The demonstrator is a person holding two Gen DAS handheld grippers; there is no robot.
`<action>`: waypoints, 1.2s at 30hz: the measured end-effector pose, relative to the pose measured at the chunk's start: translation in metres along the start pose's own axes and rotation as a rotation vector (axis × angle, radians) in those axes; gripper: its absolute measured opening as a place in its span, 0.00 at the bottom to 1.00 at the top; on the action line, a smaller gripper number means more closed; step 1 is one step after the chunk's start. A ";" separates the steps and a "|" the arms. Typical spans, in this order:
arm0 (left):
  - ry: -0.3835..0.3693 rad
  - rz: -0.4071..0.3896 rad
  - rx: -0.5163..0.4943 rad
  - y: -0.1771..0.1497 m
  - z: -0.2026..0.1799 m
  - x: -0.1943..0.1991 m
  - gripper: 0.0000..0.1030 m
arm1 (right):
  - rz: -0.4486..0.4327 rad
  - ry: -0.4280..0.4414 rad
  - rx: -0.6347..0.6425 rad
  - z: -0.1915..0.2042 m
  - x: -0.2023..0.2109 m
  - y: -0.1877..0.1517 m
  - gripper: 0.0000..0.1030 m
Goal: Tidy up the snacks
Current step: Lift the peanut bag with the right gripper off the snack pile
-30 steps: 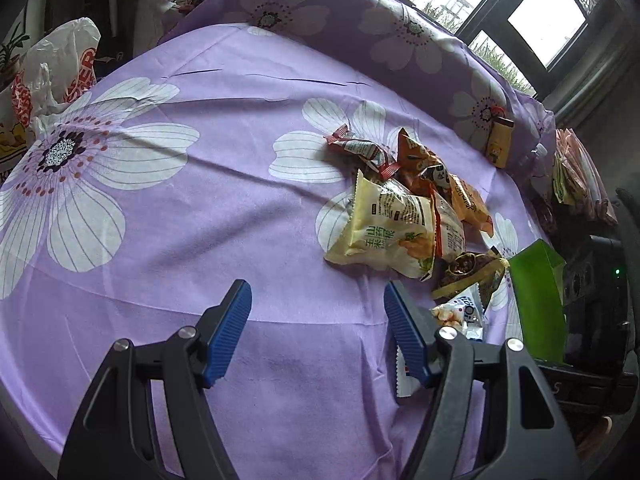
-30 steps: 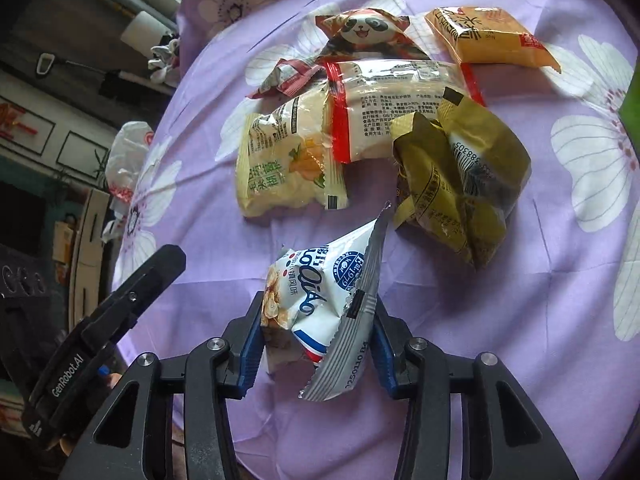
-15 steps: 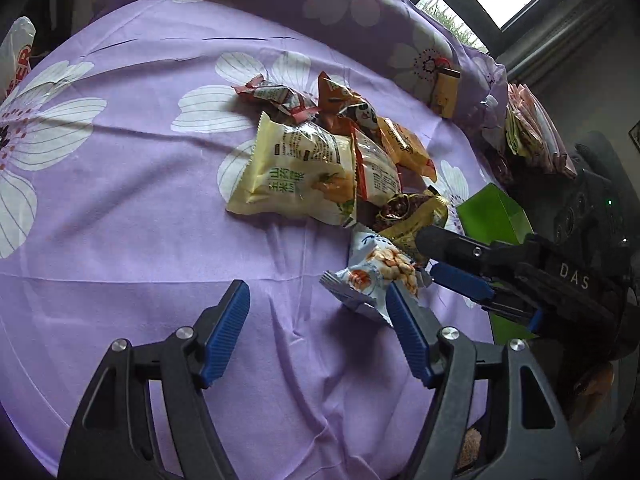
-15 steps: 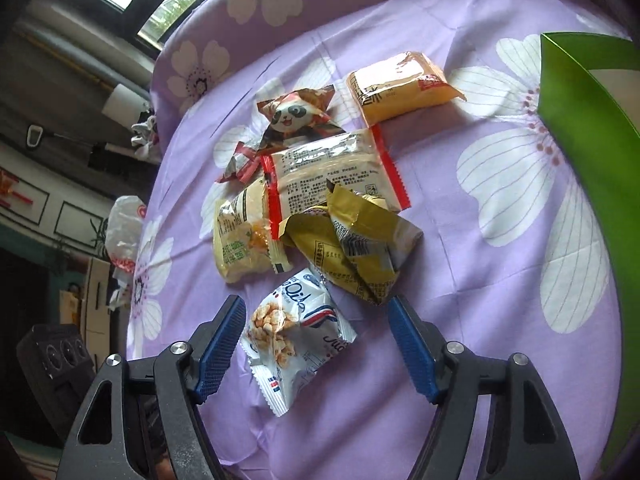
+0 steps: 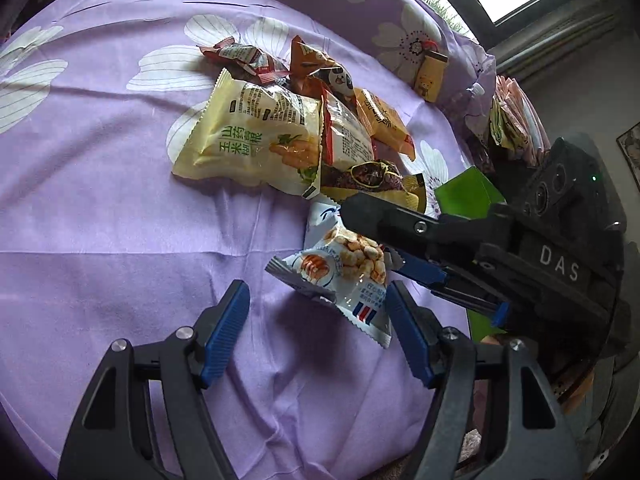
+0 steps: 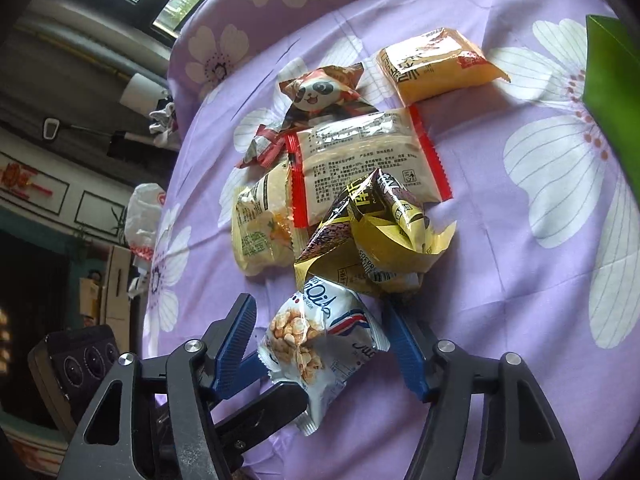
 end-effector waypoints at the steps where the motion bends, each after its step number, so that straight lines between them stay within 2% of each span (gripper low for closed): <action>1: 0.003 -0.003 -0.008 -0.001 -0.001 0.001 0.69 | 0.000 -0.008 0.005 0.000 -0.001 0.000 0.62; 5: 0.015 -0.007 -0.022 -0.001 0.000 -0.001 0.67 | 0.002 -0.037 0.035 0.002 -0.002 -0.003 0.54; 8: 0.008 -0.014 -0.016 0.000 0.000 -0.002 0.67 | 0.017 0.000 0.059 0.009 -0.005 -0.006 0.48; 13: 0.034 -0.056 -0.037 0.004 0.002 0.004 0.45 | 0.023 0.009 0.074 0.014 -0.008 -0.009 0.44; 18: 0.025 -0.073 -0.039 0.007 0.001 0.005 0.42 | 0.010 0.021 0.073 0.017 -0.005 -0.009 0.44; 36: -0.028 -0.149 -0.078 0.016 -0.014 0.020 0.42 | -0.051 0.075 0.087 0.029 0.014 -0.008 0.44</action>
Point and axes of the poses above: each gripper's, at about its wrist camera, not at the fingertips, and x roughly against the way its jaws point, z to its left, y to its top, the point moved 9 cm from there along -x, roughly the way its jaws point, and after that the axes turned 1 degree about x, right-handed, at the moved point
